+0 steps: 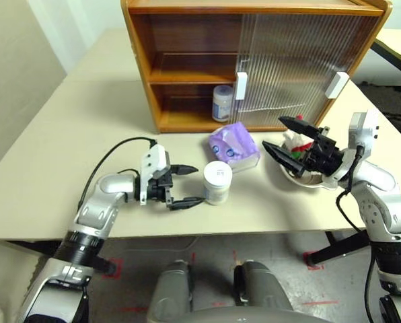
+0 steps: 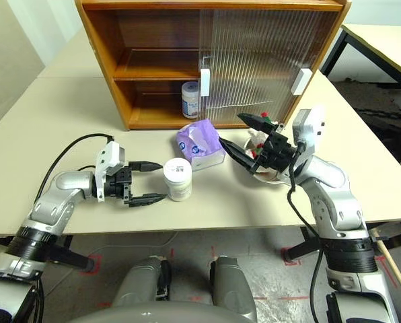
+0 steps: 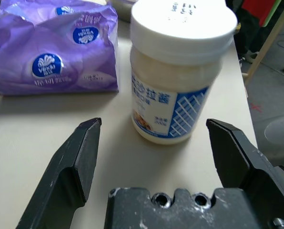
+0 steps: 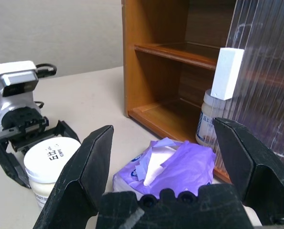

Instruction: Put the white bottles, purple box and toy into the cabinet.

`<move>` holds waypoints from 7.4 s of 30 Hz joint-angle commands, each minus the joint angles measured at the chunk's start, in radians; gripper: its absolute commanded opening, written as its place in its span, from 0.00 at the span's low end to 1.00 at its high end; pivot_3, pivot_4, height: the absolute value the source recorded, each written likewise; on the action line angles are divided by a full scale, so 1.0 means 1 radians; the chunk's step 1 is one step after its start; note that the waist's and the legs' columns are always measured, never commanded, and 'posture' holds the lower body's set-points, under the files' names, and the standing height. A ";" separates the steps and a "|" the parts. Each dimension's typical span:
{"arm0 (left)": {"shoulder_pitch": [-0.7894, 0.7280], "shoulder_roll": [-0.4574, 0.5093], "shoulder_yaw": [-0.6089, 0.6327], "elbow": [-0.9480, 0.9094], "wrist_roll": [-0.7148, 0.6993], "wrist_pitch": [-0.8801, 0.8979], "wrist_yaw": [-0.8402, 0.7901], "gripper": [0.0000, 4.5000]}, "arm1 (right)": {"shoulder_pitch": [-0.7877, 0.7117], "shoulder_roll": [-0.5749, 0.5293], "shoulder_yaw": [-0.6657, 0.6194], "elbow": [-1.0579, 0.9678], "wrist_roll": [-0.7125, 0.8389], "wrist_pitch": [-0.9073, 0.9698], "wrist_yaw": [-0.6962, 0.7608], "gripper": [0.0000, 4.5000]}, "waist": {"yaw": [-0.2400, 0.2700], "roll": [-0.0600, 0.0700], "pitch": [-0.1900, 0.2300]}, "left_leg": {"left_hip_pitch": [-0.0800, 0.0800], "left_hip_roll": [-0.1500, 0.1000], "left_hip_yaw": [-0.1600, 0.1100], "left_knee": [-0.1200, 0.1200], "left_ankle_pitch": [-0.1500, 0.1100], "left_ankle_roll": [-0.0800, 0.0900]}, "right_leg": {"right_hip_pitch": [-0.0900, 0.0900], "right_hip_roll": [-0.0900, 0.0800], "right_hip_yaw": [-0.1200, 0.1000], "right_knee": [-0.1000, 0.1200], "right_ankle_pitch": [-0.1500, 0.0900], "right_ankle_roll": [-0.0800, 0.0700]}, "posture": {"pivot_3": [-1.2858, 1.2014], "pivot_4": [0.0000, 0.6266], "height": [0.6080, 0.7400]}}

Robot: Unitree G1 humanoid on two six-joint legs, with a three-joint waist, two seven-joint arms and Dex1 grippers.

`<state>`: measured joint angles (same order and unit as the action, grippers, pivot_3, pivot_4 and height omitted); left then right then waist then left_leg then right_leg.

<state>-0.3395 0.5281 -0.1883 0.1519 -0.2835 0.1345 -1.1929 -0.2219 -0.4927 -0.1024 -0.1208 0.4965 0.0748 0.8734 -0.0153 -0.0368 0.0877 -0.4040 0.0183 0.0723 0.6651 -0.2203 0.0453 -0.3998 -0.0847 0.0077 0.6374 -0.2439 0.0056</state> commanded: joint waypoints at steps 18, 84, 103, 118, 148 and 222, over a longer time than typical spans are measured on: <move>-0.065 -0.156 -0.120 0.198 0.080 -0.047 -0.041 0.86 | 0.056 -0.010 -0.016 -0.089 -0.007 0.005 -0.048 1.00 | -0.028 0.001 -0.001 | -0.001 0.000 0.000 0.001 0.001 0.001 | 0.000 0.000 0.001 -0.001 0.001 0.012 | 0.48 0.08 1.00; -0.758 -0.439 0.346 1.175 0.246 -0.242 1.178 0.79 | 0.129 0.127 0.115 -0.304 -0.034 0.140 -0.242 1.00 | -0.021 -0.015 0.052 | -0.004 -0.002 -0.002 -0.001 0.000 0.001 | -0.001 -0.003 -0.002 -0.003 0.002 0.017 | 0.46 0.24 1.00; -0.767 -0.443 0.390 1.181 0.249 -0.210 1.156 1.00 | 0.132 0.125 0.123 -0.316 -0.033 0.155 -0.246 1.00 | -0.024 -0.015 0.064 | -0.004 -0.002 -0.002 -0.002 0.000 0.001 | -0.001 -0.003 -0.002 -0.004 0.001 0.020 | 0.46 0.23 1.00; -0.810 -0.458 0.412 1.182 0.253 -0.215 1.153 1.00 | 0.108 0.139 0.137 -0.295 -0.044 0.138 -0.240 1.00 | -0.025 -0.015 0.063 | -0.011 -0.002 -0.002 -0.001 0.000 0.001 | -0.007 -0.002 -0.002 -0.004 0.004 0.019 | 0.46 0.18 1.00; -0.639 -0.449 0.354 0.979 0.241 -0.144 1.078 1.00 | -0.005 0.206 0.172 -0.121 -0.074 0.041 -0.166 1.00 | -0.020 -0.015 0.057 | -0.011 -0.003 -0.002 -0.001 0.001 0.001 | -0.007 -0.002 -0.002 -0.003 0.007 0.020 | 0.51 0.12 1.00; -0.151 -0.560 0.493 -0.245 -0.373 1.024 0.994 0.01 | -0.031 0.214 0.165 -0.032 -0.114 -0.046 -0.124 1.00 | -0.022 -0.007 -0.004 | -0.004 -0.003 -0.003 -0.001 0.006 -0.001 | -0.005 0.001 0.002 0.005 0.005 0.015 | 0.51 0.04 1.00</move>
<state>-0.4977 -0.0357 0.2827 -0.0410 -0.6217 1.1176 -0.2215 -0.2526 -0.2762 0.0647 -0.1578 0.3821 0.0474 0.7408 -0.0371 -0.0438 0.0838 -0.4077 0.0153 0.0690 0.6646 -0.2144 0.0440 -0.4052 -0.0841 0.0093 0.6424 -0.2387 0.0206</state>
